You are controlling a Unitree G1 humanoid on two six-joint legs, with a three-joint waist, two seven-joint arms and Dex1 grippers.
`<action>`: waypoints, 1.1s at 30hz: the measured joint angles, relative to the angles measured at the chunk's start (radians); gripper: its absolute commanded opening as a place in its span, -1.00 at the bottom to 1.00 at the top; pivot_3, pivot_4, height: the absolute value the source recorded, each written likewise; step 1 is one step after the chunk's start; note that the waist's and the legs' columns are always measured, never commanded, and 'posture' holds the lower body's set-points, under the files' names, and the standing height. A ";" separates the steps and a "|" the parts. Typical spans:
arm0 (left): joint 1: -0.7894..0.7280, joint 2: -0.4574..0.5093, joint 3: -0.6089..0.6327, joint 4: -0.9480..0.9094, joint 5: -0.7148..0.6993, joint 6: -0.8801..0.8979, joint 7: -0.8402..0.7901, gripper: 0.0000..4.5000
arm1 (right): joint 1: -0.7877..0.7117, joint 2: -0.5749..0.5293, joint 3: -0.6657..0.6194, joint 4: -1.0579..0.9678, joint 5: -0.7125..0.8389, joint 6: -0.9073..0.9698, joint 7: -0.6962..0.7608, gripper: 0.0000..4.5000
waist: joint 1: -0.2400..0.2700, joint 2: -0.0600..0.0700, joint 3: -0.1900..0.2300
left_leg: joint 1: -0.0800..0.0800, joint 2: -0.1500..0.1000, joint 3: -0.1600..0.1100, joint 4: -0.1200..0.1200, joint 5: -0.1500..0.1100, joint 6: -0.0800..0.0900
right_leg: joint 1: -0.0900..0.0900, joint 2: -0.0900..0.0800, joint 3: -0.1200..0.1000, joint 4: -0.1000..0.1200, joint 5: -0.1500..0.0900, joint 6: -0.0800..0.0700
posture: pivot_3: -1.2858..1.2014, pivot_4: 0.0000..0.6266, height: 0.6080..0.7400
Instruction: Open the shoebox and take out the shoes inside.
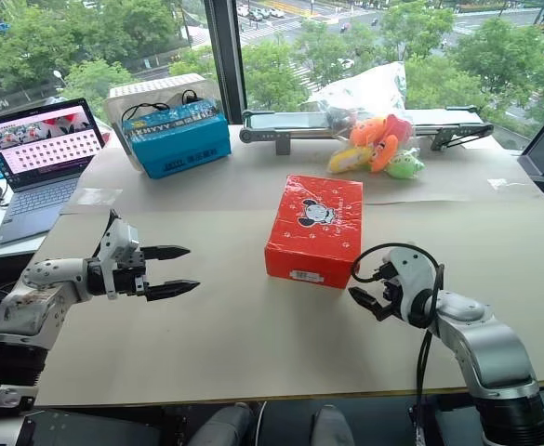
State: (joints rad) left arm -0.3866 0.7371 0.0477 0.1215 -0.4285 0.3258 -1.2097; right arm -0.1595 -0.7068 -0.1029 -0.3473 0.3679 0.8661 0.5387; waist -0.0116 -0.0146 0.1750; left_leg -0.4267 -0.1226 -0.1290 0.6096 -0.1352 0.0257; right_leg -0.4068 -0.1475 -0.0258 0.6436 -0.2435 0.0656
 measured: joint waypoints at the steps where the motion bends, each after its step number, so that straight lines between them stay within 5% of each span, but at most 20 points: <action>1: 0.000 0.000 0.000 0.000 0.000 0.000 0.000 1.00 | 0.016 -0.018 0.000 0.000 -0.005 -0.003 0.006 0.99 | 0.001 0.000 0.000 | 0.000 0.000 0.000 0.000 0.000 0.000 | 0.000 0.000 0.000 0.000 0.000 0.000 | 0.03 -0.52 1.00; 7: -0.008 -0.003 -0.006 0.002 0.010 0.000 0.002 1.00 | 0.037 -0.073 0.017 0.031 -0.073 -0.029 0.007 0.99 | 0.000 0.000 0.000 | 0.001 0.000 0.000 0.000 0.000 -0.001 | 0.001 0.000 0.000 0.001 0.000 0.000 | 0.03 -0.52 1.00; 21: -0.014 -0.023 -0.006 0.003 0.032 0.000 0.006 1.00 | 0.014 -0.066 0.010 0.122 -0.149 -0.073 -0.061 -0.97 | 0.005 -0.001 -0.001 | 0.001 0.000 0.000 0.002 -0.001 -0.001 | 0.002 0.000 0.001 0.000 0.002 0.002 | 0.03 -0.52 1.00; 33: -0.027 -0.037 -0.020 0.007 0.040 0.000 0.006 1.00 | -0.128 0.086 0.012 0.266 -0.168 -0.130 -0.134 -0.97 | -0.006 -0.002 -0.001 | 0.002 0.000 0.001 0.001 0.000 0.000 | 0.001 0.001 0.002 0.002 0.003 0.002 | 0.03 -0.52 1.00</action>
State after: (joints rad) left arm -0.4132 0.7004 0.0274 0.1286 -0.3889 0.3257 -1.2039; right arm -0.2877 -0.6213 -0.0911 -0.0817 0.2003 0.7360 0.4049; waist -0.0178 -0.0164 0.1744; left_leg -0.4248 -0.1225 -0.1281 0.6110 -0.1354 0.0254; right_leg -0.4060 -0.1467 -0.0234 0.6452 -0.2408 0.0674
